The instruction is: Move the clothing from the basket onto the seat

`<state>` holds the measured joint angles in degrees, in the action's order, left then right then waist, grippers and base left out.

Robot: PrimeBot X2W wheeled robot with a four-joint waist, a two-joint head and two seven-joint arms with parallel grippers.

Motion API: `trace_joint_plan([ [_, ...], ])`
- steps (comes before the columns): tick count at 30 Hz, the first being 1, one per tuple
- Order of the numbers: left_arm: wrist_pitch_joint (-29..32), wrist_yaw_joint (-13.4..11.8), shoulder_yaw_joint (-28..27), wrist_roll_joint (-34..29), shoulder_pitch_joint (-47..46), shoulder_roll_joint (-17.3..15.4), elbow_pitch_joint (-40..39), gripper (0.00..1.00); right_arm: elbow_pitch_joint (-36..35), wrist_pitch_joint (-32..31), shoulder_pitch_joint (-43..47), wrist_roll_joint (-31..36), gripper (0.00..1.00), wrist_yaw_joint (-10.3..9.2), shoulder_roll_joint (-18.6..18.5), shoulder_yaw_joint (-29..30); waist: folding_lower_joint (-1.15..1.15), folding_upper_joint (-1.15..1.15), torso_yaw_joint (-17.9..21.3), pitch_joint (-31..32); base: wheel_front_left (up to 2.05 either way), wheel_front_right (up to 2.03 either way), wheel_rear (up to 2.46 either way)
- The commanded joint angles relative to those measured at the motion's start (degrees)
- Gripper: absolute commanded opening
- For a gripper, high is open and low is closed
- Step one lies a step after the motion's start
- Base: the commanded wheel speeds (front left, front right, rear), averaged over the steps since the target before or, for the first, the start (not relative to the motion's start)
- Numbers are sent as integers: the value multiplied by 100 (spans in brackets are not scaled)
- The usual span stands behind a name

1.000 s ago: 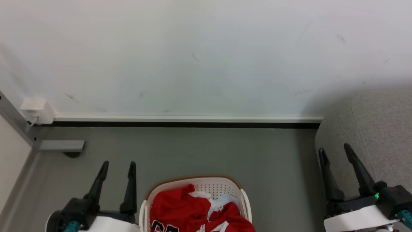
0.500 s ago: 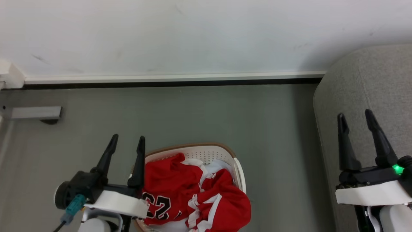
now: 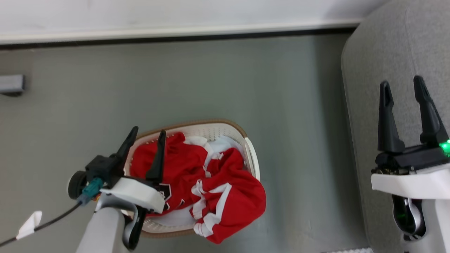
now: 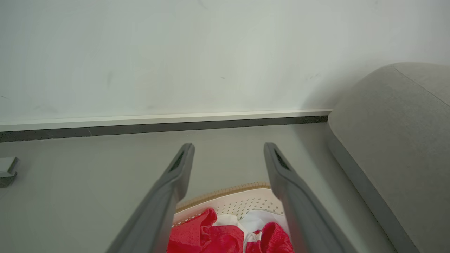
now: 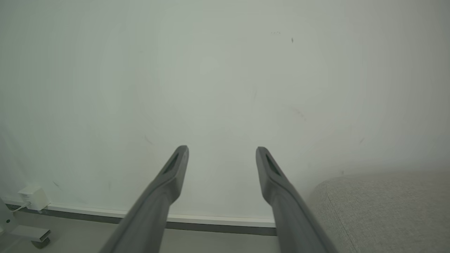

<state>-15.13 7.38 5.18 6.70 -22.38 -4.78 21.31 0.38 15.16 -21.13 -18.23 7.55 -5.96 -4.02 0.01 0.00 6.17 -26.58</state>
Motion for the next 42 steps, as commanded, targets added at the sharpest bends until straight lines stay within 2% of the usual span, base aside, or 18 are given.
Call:
trace_joint_plan([
  [1, -4, 8, 45, 74, -235, -91, 269, 100, -60, -2, -183, -87, 100, -12, 13, -19, -1, 0, 174, -385, 0, 0, 0],
  [8, 78, 3, 558, 402, -894, -273, 1604, 100, -179, -1, -499, -153, 100, -12, 123, -101, -1, 0, 368, -792, 0, 0, 0],
  [12, 404, 4, 801, 797, -1339, -295, 2427, 100, -247, -1, -639, -252, 100, -12, 190, -158, -1, 0, 511, -1005, 0, 0, 0],
  [19, 940, 5, 1306, 1276, -1862, -548, 3495, 100, -371, -2, -899, -436, 100, -12, 278, -355, -1, 0, 872, -1387, 0, 0, 0],
  [28, 1344, 5, 1720, 1566, -2505, -968, 4392, 100, -503, -2, -1063, -433, 100, -12, 307, -424, -1, 0, 1157, -1850, 0, 0, 0],
  [42, 1603, 5, 2028, 1395, -3145, -1421, 5082, 100, -657, -1, -1162, -809, 100, -12, 308, -577, -1, 0, 1629, -2382, 0, 0, 0],
])
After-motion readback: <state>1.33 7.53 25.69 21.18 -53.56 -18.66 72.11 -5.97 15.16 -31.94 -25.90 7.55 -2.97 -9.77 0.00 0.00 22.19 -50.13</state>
